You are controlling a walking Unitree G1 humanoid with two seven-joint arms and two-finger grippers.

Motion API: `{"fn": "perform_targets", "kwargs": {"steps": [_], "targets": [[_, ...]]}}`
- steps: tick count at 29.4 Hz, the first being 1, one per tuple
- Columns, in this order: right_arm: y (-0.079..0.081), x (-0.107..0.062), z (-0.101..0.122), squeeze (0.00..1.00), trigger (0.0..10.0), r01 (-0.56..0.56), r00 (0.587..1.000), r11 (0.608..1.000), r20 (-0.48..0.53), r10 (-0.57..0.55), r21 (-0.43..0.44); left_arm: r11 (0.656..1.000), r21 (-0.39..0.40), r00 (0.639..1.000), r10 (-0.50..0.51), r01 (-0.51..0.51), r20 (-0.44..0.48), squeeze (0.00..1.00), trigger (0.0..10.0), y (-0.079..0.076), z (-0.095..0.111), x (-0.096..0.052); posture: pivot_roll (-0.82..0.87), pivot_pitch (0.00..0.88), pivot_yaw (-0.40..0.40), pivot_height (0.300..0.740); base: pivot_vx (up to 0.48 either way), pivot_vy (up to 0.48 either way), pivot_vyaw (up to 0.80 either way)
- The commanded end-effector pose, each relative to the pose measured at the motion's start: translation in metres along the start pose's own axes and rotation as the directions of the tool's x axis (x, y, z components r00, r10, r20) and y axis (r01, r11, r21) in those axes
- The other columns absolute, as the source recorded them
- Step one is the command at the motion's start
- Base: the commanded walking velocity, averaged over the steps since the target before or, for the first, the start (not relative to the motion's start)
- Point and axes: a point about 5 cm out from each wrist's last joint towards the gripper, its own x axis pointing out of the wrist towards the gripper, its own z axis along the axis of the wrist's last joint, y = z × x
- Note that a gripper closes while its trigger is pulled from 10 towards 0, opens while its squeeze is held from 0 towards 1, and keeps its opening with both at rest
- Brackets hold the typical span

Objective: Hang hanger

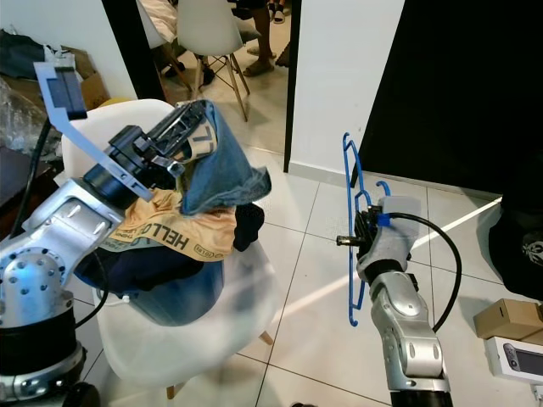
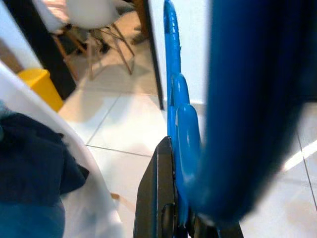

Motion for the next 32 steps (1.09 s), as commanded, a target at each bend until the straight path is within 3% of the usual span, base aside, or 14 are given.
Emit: {"fn": "perform_targets", "kwargs": {"steps": [1, 3, 4, 5, 6, 11, 12, 13, 17, 19, 20, 22, 25, 32], "targets": [[-0.006, -0.002, -0.008, 0.00, 10.0, 0.030, 0.999, 0.999, -0.042, -0.029, 0.018, 0.996, 0.067, 0.990, -0.056, 0.065, -0.130, 0.00, 10.0, -0.013, -0.025, 0.003, -0.01, 0.147, -0.015, 0.740, 0.000, 0.000, -0.80], [-0.006, -0.002, -0.008, 0.00, 10.0, 0.030, 0.999, 0.999, -0.042, -0.029, 0.018, 0.996, 0.067, 0.990, -0.056, 0.065, -0.130, 0.00, 10.0, -0.013, -0.025, 0.003, -0.01, 0.147, -0.015, 0.740, 0.000, 0.000, -0.80], [-0.006, -0.002, -0.008, 0.00, 10.0, 0.033, 0.998, 0.999, -0.047, -0.032, 0.020, 0.987, 0.105, 0.970, -0.095, 0.121, -0.222, 0.00, 10.0, -0.022, -0.042, 0.001, -0.01, 0.148, -0.014, 0.740, 0.000, 0.000, -0.80], [-0.006, -0.002, -0.008, 0.00, 10.0, 0.033, 0.998, 0.999, -0.047, -0.032, 0.020, 0.987, 0.105, 0.970, -0.095, 0.121, -0.222, 0.00, 10.0, -0.022, -0.042, 0.001, -0.01, 0.148, -0.014, 0.740, 0.000, 0.000, -0.80], [-0.006, -0.003, -0.009, 0.00, 10.0, 0.034, 0.998, 0.999, -0.049, -0.033, 0.021, 0.978, 0.120, 0.947, -0.127, 0.169, -0.295, 0.00, 10.0, -0.028, -0.056, -0.001, -0.01, 0.150, -0.012, 0.740, 0.000, 0.000, -0.80], [-0.006, -0.003, -0.009, 0.00, 10.0, 0.035, 0.998, 0.999, -0.052, -0.034, 0.018, 0.973, 0.128, 0.927, -0.138, 0.193, -0.348, 0.00, 10.0, -0.032, -0.069, -0.004, -0.01, 0.149, -0.010, 0.740, 0.000, 0.000, -0.80], [-0.005, -0.005, -0.010, 0.00, 10.0, 0.010, 0.998, 0.999, -0.066, -0.013, -0.052, 0.985, 0.149, 0.934, -0.034, 0.092, -0.355, 0.00, 10.0, -0.028, -0.083, -0.007, -0.02, 0.151, -0.010, 0.740, 0.000, 0.000, -0.80], [-0.002, -0.008, -0.010, 0.00, 10.0, -0.017, 0.997, 0.995, -0.071, 0.010, -0.098, 0.986, 0.164, 0.943, 0.042, 0.013, -0.331, 0.00, 10.0, -0.023, -0.084, -0.009, -0.02, 0.152, -0.011, 0.740, 0.000, 0.000, -0.80], [0.001, -0.011, -0.011, 0.00, 10.0, -0.053, 0.996, 0.985, -0.081, 0.040, -0.163, 0.979, 0.180, 0.947, 0.141, -0.091, -0.289, 0.00, 10.0, -0.016, -0.082, -0.014, -0.01, 0.155, -0.016, 0.740, 0.000, 0.000, -0.80], [0.002, -0.018, -0.013, 0.00, 10.0, -0.079, 0.994, 0.974, -0.095, 0.060, -0.210, 0.954, 0.229, 0.934, 0.249, -0.191, -0.257, 0.00, 10.0, -0.011, -0.082, -0.027, -0.01, 0.158, -0.023, 0.740, 0.000, 0.000, -0.80], [0.002, -0.018, -0.013, 0.00, 10.0, -0.079, 0.994, 0.974, -0.095, 0.060, -0.210, 0.954, 0.229, 0.934, 0.249, -0.191, -0.257, 0.00, 10.0, -0.011, -0.082, -0.027, -0.01, 0.158, -0.023, 0.740, 0.000, 0.000, -0.80], [0.001, -0.022, -0.014, 0.00, 10.0, -0.087, 0.993, 0.971, -0.103, 0.065, -0.224, 0.933, 0.218, 0.913, 0.335, -0.286, -0.234, 0.00, 10.0, -0.009, -0.086, -0.042, -0.01, 0.163, -0.021, 0.740, 0.000, 0.000, -0.80], [0.000, -0.022, -0.014, 0.00, 10.0, -0.077, 0.993, 0.971, -0.105, 0.055, -0.225, 0.919, 0.214, 0.902, 0.374, -0.330, -0.215, 0.00, 10.0, -0.010, -0.090, -0.052, -0.01, 0.163, -0.021, 0.740, 0.000, 0.000, -0.80], [0.003, -0.017, -0.016, 0.00, 10.0, -0.081, 0.993, 0.965, -0.109, 0.056, -0.248, 0.913, 0.249, 0.917, 0.367, -0.324, -0.154, 0.00, 10.0, -0.012, -0.093, -0.039, -0.02, 0.145, -0.015, 0.740, 0.000, 0.000, -0.80]]}}
